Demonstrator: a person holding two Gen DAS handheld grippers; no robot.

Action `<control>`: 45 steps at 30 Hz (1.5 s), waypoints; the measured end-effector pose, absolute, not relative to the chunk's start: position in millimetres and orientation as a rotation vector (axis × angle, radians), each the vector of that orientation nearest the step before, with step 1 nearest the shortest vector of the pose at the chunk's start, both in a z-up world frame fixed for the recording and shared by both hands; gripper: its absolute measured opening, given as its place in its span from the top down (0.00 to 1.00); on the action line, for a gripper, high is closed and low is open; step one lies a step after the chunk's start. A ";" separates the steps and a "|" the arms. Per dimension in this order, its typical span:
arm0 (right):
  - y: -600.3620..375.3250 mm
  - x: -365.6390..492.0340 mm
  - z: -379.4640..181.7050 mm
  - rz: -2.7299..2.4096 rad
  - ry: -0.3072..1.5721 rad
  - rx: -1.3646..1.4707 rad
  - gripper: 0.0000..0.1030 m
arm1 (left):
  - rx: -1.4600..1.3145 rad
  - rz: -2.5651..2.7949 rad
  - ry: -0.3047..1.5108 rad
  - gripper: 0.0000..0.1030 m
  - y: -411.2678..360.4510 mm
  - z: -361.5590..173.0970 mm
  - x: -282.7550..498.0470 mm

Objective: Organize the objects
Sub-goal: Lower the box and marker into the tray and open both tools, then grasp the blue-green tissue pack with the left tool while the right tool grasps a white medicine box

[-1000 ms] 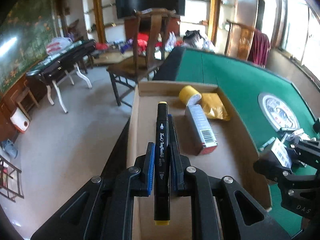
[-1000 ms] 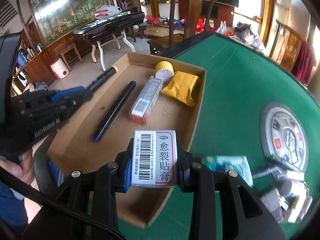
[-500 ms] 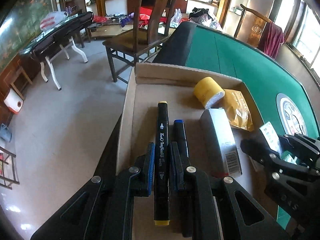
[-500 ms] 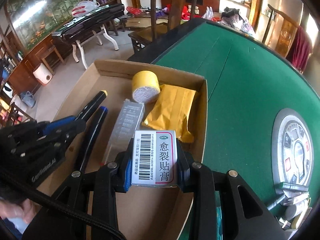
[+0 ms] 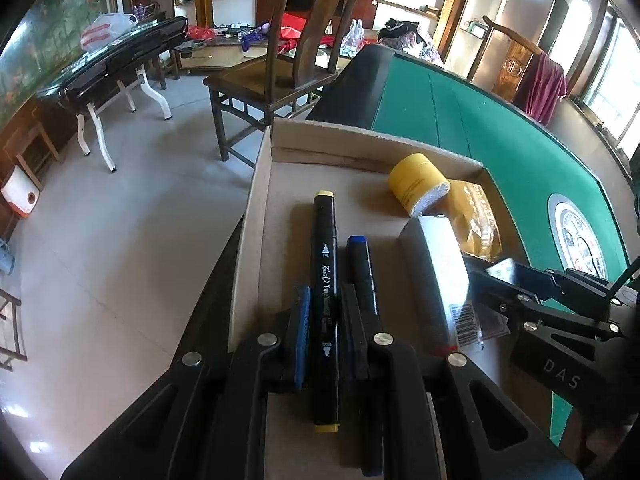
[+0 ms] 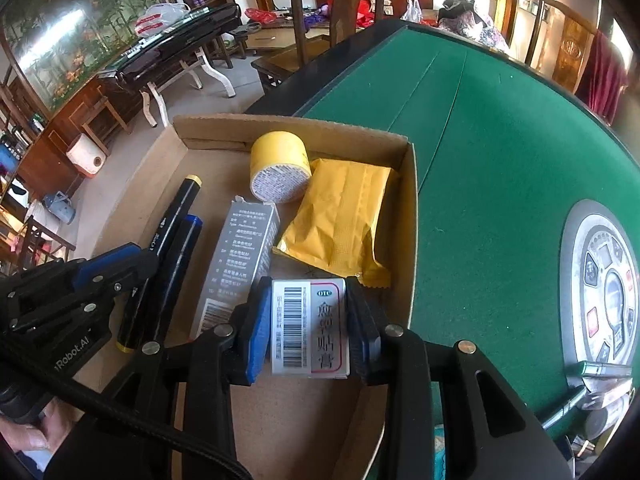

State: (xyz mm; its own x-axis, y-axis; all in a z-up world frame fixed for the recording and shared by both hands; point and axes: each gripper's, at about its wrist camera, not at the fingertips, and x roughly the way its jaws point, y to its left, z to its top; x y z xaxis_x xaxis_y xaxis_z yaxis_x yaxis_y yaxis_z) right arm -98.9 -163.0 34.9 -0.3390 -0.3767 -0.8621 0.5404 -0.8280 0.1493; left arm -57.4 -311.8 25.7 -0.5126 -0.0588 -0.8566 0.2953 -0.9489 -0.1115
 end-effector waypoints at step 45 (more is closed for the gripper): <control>109.2 -37.4 57.6 -2.156 -0.360 1.083 0.50 | 1.749 -2.867 -0.248 0.42 -63.3 25.2 -76.1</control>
State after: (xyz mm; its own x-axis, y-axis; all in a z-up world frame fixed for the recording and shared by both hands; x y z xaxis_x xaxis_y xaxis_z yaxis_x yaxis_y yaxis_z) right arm -37.4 109.2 57.6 -0.4156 -0.6867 -0.5964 0.4554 -0.7247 0.5171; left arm -76.1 -63.3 25.2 -0.4419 0.1152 -0.8896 -0.2663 -0.9639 0.0074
